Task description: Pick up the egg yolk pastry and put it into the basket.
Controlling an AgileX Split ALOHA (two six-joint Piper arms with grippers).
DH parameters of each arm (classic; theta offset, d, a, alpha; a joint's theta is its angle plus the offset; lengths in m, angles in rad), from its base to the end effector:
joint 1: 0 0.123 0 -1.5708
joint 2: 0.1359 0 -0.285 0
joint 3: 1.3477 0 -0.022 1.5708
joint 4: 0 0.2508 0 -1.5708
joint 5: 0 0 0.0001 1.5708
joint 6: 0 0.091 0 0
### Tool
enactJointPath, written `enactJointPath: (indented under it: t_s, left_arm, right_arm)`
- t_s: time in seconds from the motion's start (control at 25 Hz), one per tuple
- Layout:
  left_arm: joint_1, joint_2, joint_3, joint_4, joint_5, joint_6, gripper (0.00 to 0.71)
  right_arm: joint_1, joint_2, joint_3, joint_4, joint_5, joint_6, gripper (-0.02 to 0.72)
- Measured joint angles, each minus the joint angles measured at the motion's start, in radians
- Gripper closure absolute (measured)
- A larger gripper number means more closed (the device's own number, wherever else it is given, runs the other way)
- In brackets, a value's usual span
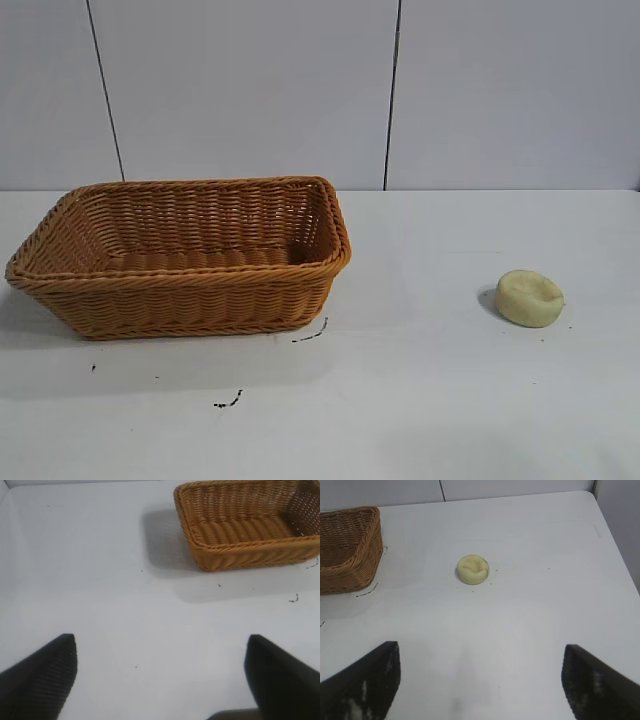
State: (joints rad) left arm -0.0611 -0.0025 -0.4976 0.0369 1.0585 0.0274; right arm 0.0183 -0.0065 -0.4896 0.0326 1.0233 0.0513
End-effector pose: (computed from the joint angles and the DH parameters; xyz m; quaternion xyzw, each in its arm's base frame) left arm -0.0047 0.0032 0.2768 0.0370 0.8517 0.0096 0.5227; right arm -0.0032 0.0025 0.2775 0.0136 0.8442 0.0349 0.5348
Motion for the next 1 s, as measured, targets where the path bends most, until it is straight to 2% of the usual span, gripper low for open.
enactJointPath:
  t_s: [0.44,0.56,0.72,1.0]
  left_arm:
    - [0.000,0.000,0.000,0.000,0.000,0.000,0.017]
    - [0.000,0.000,0.000,0.000,0.000,0.000,0.017]
    - [0.000,0.000,0.000,0.000,0.000,0.000,0.017]
    - [0.000,0.000,0.000,0.000,0.000,0.000,0.017]
  right_arm:
    - [0.000,0.000,0.000,0.000,0.000,0.000,0.070]
    - [0.000,0.037,-0.006,0.004,0.010,0.000,0.032]
    - [0.000,0.213,-0.067,0.010,0.026,0.000,0.015]
    - [0.000,0.674,-0.246,0.004,0.026,-0.011,0.015]
